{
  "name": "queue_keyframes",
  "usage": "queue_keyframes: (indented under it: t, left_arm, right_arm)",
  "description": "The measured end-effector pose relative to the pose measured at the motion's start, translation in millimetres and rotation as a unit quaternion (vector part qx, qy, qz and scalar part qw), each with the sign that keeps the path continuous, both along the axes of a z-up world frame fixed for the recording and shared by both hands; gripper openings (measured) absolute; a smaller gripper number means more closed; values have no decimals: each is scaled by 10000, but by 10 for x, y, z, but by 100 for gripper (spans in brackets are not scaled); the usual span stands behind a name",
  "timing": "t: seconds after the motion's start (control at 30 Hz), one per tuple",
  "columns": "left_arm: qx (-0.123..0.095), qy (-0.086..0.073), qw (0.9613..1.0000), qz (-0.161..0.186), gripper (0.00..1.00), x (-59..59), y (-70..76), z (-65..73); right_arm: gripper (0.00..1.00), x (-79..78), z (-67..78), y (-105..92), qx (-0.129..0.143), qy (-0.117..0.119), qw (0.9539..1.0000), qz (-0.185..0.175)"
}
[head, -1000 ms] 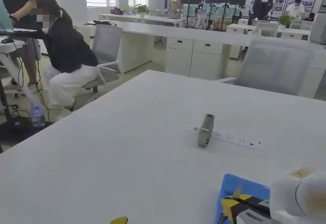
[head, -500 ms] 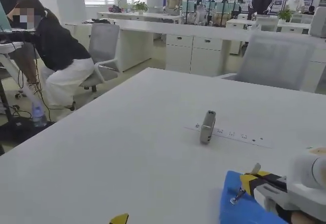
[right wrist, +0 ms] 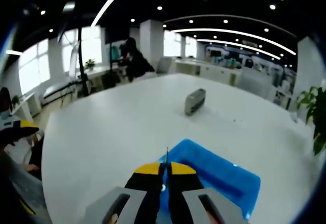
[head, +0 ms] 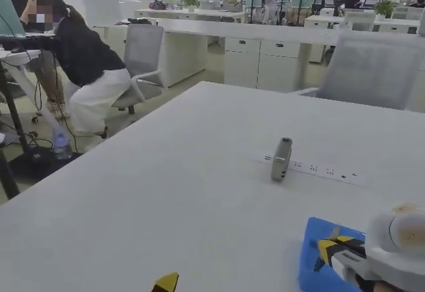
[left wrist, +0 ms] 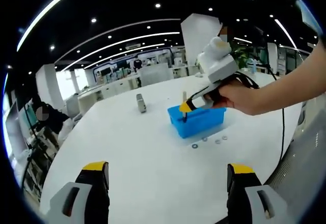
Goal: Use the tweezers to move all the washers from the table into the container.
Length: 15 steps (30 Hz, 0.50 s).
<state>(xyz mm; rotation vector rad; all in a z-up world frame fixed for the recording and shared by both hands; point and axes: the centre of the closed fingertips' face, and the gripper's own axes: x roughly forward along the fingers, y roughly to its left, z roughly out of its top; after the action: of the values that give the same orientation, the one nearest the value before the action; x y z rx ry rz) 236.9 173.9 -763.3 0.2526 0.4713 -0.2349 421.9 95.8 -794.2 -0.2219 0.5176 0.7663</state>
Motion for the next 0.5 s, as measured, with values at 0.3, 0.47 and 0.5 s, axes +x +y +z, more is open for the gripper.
queue_keyframes:
  t: [0.3,0.47,0.5]
  left_arm:
    - [91,53,9999,-20,99,-7,3,-29]
    - [110,41,9999,-16,98,-5,6,-27]
    - [120,42,9999,-10,98,-5,11,-28]
  right_arm:
    - [1,-5,-4,6,-56,-159,9999,32]
    - [1,-2,11,5,-58,-53,10000,15]
    - [1,-3,3,-2,-87,-37,10000,22]
